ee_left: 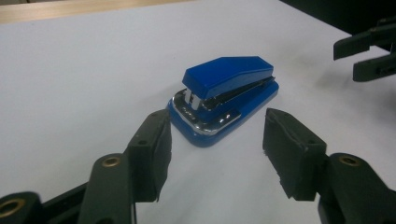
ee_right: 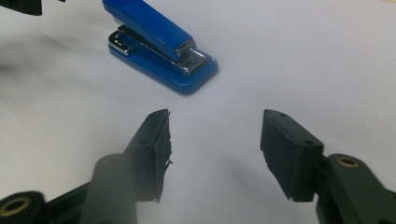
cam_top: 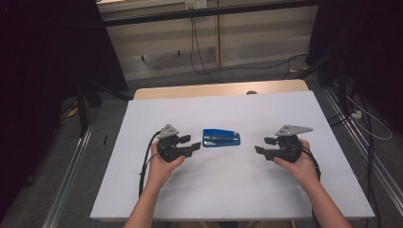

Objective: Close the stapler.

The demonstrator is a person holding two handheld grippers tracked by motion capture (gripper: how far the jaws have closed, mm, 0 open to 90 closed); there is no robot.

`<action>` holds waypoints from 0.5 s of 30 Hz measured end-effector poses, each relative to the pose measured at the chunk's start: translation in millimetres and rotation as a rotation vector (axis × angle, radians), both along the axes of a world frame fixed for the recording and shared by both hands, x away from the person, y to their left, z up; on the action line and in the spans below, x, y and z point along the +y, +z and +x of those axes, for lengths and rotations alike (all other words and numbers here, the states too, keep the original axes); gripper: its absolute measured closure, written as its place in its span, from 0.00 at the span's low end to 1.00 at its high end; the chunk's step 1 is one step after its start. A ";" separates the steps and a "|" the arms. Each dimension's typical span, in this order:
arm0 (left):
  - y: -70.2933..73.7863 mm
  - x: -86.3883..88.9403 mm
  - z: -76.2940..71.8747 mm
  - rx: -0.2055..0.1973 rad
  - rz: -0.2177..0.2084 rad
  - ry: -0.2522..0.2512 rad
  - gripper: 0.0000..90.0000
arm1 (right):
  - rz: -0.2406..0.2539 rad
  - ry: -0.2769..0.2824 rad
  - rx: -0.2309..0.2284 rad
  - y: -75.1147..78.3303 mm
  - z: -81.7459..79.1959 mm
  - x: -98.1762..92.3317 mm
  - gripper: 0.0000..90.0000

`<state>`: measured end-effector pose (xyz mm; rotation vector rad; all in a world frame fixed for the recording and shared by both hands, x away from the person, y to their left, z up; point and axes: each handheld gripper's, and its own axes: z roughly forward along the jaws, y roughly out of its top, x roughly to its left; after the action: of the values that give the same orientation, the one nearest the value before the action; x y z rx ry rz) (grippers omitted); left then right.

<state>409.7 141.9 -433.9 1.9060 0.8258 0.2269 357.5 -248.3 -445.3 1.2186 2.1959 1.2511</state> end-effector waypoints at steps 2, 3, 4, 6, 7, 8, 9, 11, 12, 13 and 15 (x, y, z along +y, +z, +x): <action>2.0 3.9 -2.9 0.003 0.005 0.005 0.41 | 0.001 -0.002 0.001 0.0 -4.4 0.4 0.41; 3.3 6.6 -4.1 0.000 0.015 0.001 0.39 | 0.002 0.001 0.001 -0.1 -6.6 0.6 0.40; 4.1 8.5 -5.7 0.001 0.017 0.004 0.37 | 0.007 0.007 0.005 -0.4 -8.6 0.7 0.39; 5.3 12.2 -9.1 -0.002 0.026 0.008 0.33 | 0.004 0.013 0.009 -0.7 -12.3 1.3 0.36; 5.5 14.1 -10.8 -0.004 0.027 0.011 0.31 | -0.002 0.014 0.007 -0.7 -14.4 1.6 0.36; 5.5 16.1 -12.2 -0.008 0.025 0.015 0.30 | -0.007 0.017 0.004 -0.7 -16.3 1.6 0.35; 6.1 18.5 -13.3 -0.010 0.032 0.017 0.28 | -0.009 0.020 0.005 -0.6 -18.3 1.6 0.34; 6.7 22.6 -15.4 -0.017 0.025 0.027 0.27 | -0.004 0.022 0.004 -0.4 -22.4 1.1 0.32; 6.8 23.9 -16.6 -0.013 0.014 0.028 0.25 | -0.002 0.021 0.003 -0.4 -24.5 0.7 0.30; 7.5 25.4 -17.9 -0.014 0.023 0.028 0.25 | -0.002 0.022 -0.001 -0.5 -26.5 0.5 0.30; 8.4 28.0 -20.8 -0.021 0.028 0.030 0.23 | -0.005 0.024 0.001 -0.4 -30.8 -0.1 0.29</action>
<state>388.9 170.0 -425.6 1.9155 0.8414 0.2770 326.7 -248.4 -445.7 1.1943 2.2189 1.2544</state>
